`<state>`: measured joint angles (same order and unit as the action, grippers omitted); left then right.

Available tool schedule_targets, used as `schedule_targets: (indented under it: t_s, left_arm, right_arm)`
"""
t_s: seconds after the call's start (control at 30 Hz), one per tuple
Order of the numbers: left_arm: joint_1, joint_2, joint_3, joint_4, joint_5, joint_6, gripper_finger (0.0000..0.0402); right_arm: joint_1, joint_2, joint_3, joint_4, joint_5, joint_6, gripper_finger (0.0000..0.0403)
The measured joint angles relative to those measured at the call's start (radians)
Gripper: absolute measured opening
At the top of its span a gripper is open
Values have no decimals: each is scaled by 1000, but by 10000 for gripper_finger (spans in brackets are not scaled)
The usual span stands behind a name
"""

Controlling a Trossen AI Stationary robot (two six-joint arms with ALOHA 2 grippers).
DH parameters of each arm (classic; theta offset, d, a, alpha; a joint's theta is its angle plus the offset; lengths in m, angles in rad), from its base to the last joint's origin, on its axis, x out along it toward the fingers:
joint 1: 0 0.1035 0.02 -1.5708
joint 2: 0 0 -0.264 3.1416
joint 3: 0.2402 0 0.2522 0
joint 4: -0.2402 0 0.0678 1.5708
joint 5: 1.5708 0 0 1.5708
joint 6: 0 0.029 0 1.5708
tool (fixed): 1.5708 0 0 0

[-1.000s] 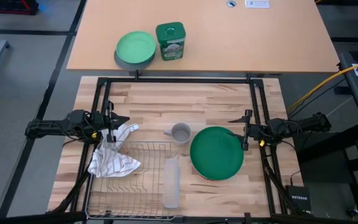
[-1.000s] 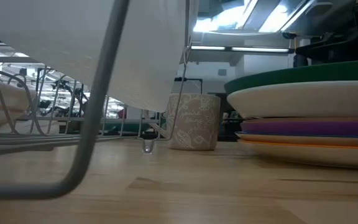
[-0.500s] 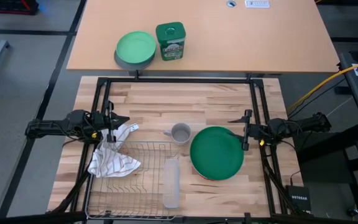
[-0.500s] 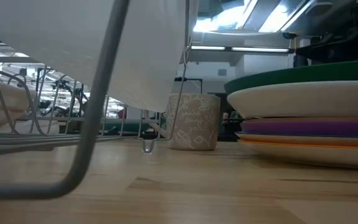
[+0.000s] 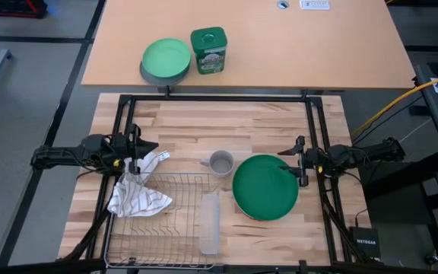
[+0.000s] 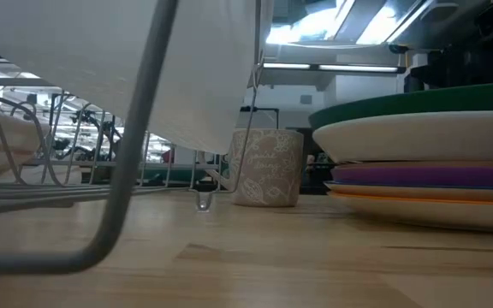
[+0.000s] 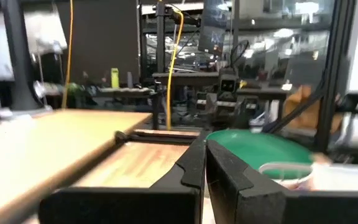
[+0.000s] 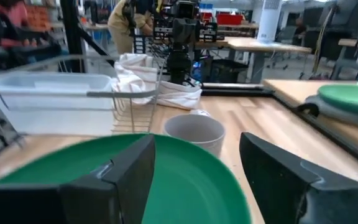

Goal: Sort dishes
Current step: Put the green plate into the dish rack

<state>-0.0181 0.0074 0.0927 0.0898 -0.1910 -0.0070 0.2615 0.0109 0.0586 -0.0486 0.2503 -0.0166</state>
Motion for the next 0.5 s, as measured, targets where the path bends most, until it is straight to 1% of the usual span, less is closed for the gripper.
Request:
schedule_targets:
  t_s: [0.13, 0.33, 0.5]
  left_arm:
    - [0, 0, 0, 33, 0, -119, 5]
    - [0, 0, 0, 138, 0, -336, 5]
    - [0, -1, 1, 137, 0, -424, 5]
  right_arm:
    - [0, 0, 0, 30, -1, 101, 239]
    - [0, 0, 0, 155, -1, 274, 239]
    - [0, 0, 0, 237, 19, 274, 239]
